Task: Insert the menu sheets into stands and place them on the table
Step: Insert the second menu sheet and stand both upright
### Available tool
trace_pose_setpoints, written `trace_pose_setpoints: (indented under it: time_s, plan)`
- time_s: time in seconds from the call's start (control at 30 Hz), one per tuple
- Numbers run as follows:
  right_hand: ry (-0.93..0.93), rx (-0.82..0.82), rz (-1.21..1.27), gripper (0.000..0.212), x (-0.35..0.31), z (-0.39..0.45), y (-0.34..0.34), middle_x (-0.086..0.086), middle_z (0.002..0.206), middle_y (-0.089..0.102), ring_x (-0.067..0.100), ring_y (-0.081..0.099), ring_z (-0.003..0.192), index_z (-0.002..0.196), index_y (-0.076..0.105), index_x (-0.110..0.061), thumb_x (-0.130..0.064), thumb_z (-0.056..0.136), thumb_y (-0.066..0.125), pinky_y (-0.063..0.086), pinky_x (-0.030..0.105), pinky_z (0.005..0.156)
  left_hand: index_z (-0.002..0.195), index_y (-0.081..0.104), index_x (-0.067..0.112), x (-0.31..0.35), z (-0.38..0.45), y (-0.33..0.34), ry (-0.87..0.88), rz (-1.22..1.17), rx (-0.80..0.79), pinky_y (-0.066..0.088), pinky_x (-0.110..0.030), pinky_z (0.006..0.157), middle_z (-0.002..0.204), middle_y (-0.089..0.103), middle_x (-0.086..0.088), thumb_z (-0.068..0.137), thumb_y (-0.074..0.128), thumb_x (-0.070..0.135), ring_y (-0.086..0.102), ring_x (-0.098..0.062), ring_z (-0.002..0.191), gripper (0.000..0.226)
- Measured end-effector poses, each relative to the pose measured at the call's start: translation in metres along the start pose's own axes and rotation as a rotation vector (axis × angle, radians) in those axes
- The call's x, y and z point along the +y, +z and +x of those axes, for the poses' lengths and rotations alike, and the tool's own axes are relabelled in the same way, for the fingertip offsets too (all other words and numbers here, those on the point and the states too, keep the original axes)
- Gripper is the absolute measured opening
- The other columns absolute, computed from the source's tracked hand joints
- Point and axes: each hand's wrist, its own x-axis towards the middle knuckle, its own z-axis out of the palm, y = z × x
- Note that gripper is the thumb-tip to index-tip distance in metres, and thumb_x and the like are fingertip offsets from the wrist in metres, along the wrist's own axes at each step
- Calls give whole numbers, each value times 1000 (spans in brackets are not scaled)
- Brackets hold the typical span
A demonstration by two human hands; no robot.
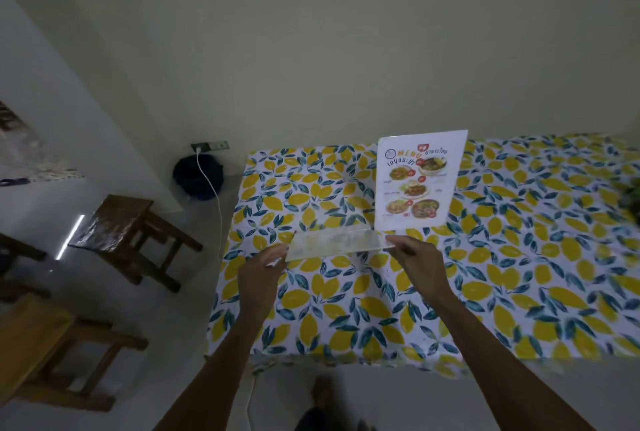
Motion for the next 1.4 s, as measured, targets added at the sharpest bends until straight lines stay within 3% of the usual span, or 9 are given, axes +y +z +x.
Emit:
trace_pose_setpoints:
  time_s: [0.2, 0.4, 0.57, 0.63, 0.77, 0.9, 1.03, 1.23, 1.4]
  plan:
    - [-141, 66, -34, 22, -22, 36, 3, -3, 94, 74, -13, 58, 80, 108, 75, -17, -29, 91, 67, 44, -1, 72, 93, 78, 23, 21, 49, -19, 33, 61, -27, 48, -9, 74, 95, 74, 11, 90, 69, 33, 66, 9, 86, 14]
    - [-189, 98, -47, 23, -36, 94, 21, 2, 89, 70, 13, 63, 82, 103, 71, -16, -33, 97, 57, 49, 22, 72, 98, 73, 18, 24, 110, -7, -12, 29, 35, 46, -14, 75, 95, 73, 7, 90, 71, 28, 65, 3, 86, 13]
    - [-104, 59, -110, 18, -11, 126, 51, 3, 92, 70, 13, 65, 84, 97, 63, -17, -33, 98, 53, 40, 7, 65, 81, 60, 16, -7, 142, 25, -52, 92, -86, 41, -22, 63, 78, 63, 0, 94, 64, 28, 61, -9, 74, 19]
    - [-63, 14, -143, 14, 6, 132, 66, 4, 91, 70, 17, 67, 84, 95, 57, -19, -32, 98, 53, 48, 22, 65, 81, 57, 10, -28, 148, 40, -99, 137, -130, 44, -34, 64, 76, 61, -9, 96, 62, 32, 60, -20, 71, 27]
    - [89, -76, -155, 15, 37, 138, 91, 8, 90, 71, 24, 67, 78, 101, 59, -17, -30, 100, 51, 55, 42, 67, 79, 52, 22, -50, 157, 58, -160, 190, -190, 44, -35, 61, 74, 59, 1, 96, 61, 35, 59, -14, 69, 23]
    - [117, -94, -233, 19, 61, 140, 108, 4, 67, 60, 14, 53, 52, 98, 59, -10, -27, 100, 49, 38, 27, 49, 75, 42, 14, -53, 170, 67, -129, 208, -228, 40, -33, 55, 65, 47, -2, 97, 60, 30, 50, -10, 57, 32]
    - [154, -46, -303, 24, 63, 146, 117, 0, 57, 47, 14, 42, 46, 77, 45, -15, -20, 99, 52, 28, 29, 44, 88, 47, 18, -44, 177, 74, -167, 184, -286, 36, -12, 56, 71, 47, 14, 94, 63, 15, 51, 10, 62, 17]
    - [232, -22, -312, 29, 60, 152, 123, 4, 61, 51, 13, 44, 51, 75, 48, -9, -25, 100, 49, 30, 23, 45, 114, 58, 14, -66, 165, 75, -161, 260, -286, 44, -22, 61, 92, 67, -1, 96, 62, 28, 65, -16, 80, 23]
    - [314, -35, -289, 30, 57, 158, 128, 6, 64, 56, 22, 52, 56, 76, 50, -9, -28, 99, 48, 34, 33, 49, 124, 56, 13, -67, 164, 75, -128, 318, -333, 41, -23, 53, 79, 65, 1, 98, 57, 26, 59, -10, 64, 28]
